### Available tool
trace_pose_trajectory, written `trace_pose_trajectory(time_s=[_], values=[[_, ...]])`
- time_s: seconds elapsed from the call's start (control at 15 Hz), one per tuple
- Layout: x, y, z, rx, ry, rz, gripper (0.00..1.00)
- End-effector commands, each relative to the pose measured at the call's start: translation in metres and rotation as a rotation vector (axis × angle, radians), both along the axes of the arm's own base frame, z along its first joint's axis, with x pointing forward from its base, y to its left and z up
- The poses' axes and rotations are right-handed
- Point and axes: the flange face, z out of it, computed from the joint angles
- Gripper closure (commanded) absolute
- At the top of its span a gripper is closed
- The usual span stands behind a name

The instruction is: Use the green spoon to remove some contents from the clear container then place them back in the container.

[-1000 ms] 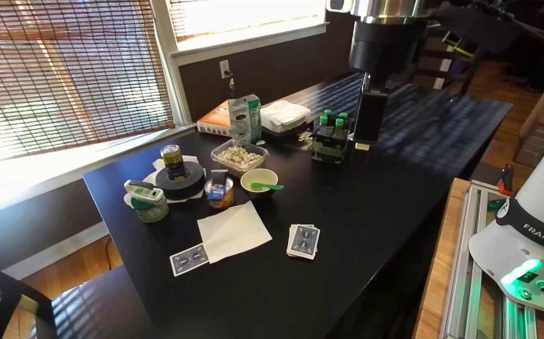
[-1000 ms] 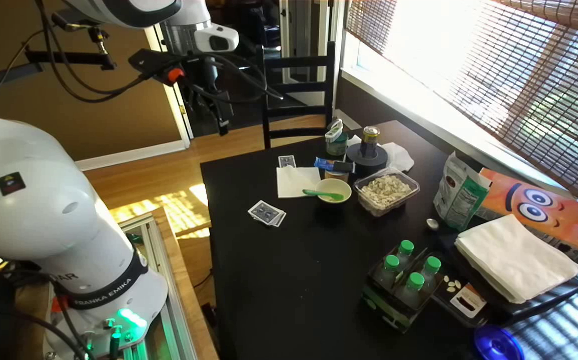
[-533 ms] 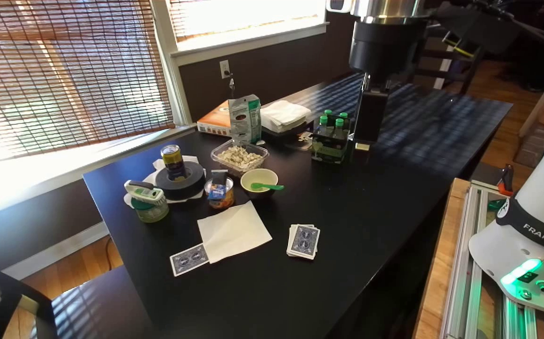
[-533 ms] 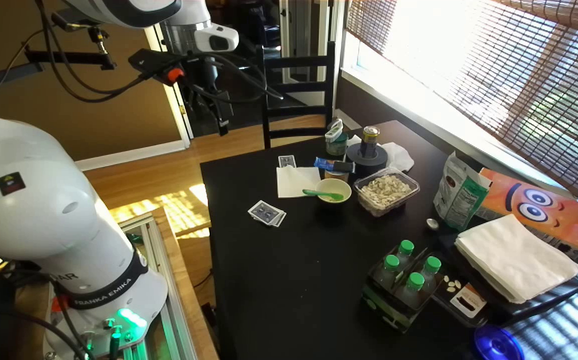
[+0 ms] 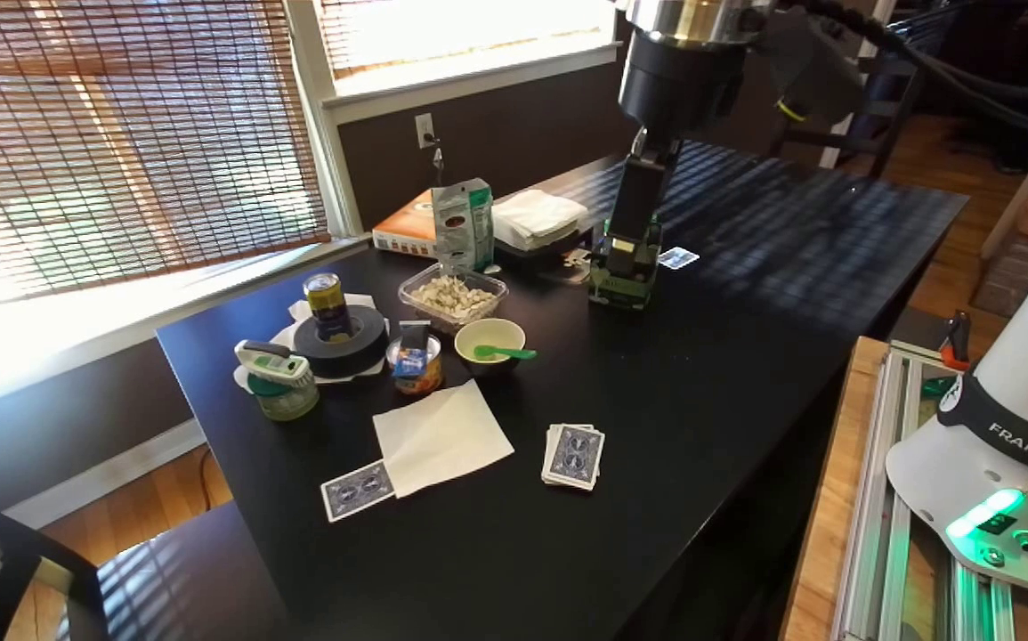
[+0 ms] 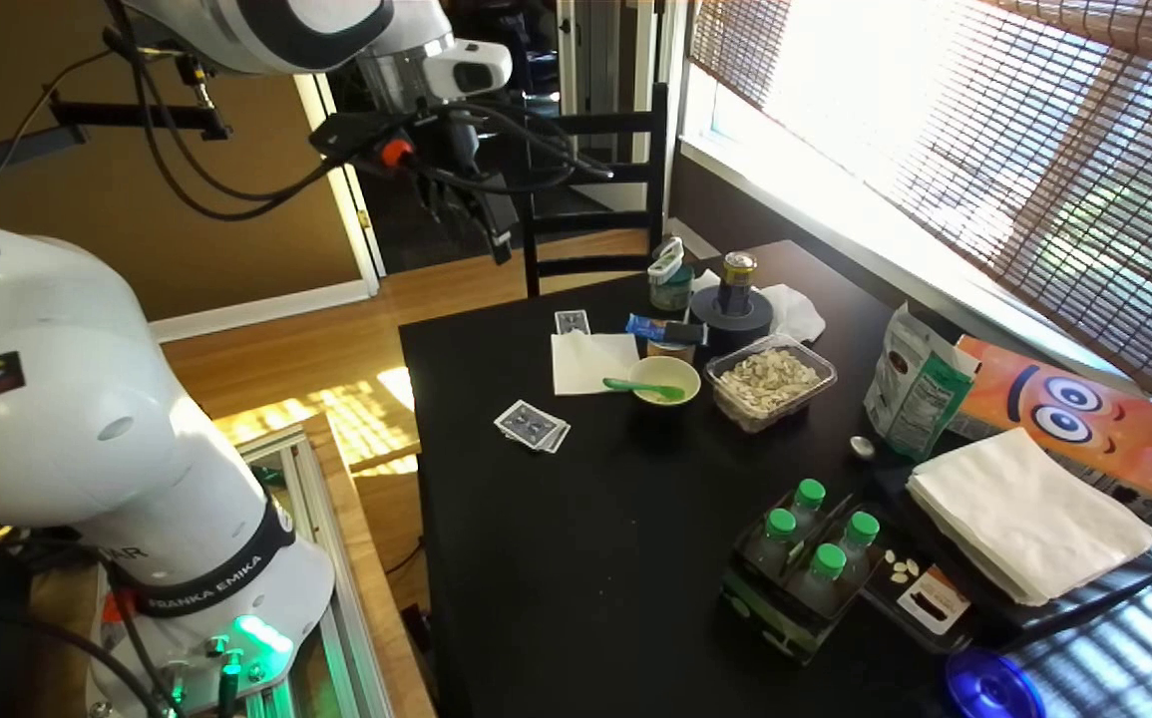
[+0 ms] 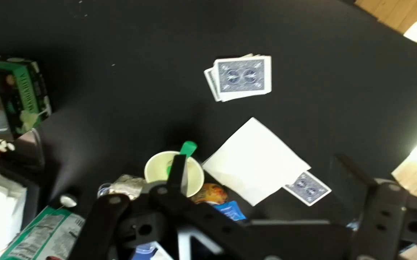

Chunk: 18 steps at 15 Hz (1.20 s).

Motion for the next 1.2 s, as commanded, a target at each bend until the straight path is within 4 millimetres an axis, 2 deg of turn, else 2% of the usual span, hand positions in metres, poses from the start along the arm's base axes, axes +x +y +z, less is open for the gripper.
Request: trace_pose_trajectory(time_s=[0.0,0.33,0.4,0.47,0.6,0.93,1.0,1.13], values=[[0.054,-0.032,-0.017,-0.057,0.011,-0.061,0.0],[0.118,-0.068,-0.034,0.024,0.006,-0.184,0.0],[0.124,-0.07,-0.034,0.055,0.024,-0.177,0.0],[0.099,-0.067,-0.029,0.022,0.01,-0.162,0.0],[0.107,-0.072,-0.036,0.028,0.026,-0.173,0.0],[0.105,-0.067,-0.032,0.028,0.017,-0.161,0.0],[0.099,-0.071,-0.027,0.052,-0.014,-0.201,0.0],[0.102,-0.073,-0.031,0.048,0.002,-0.218,0.0]])
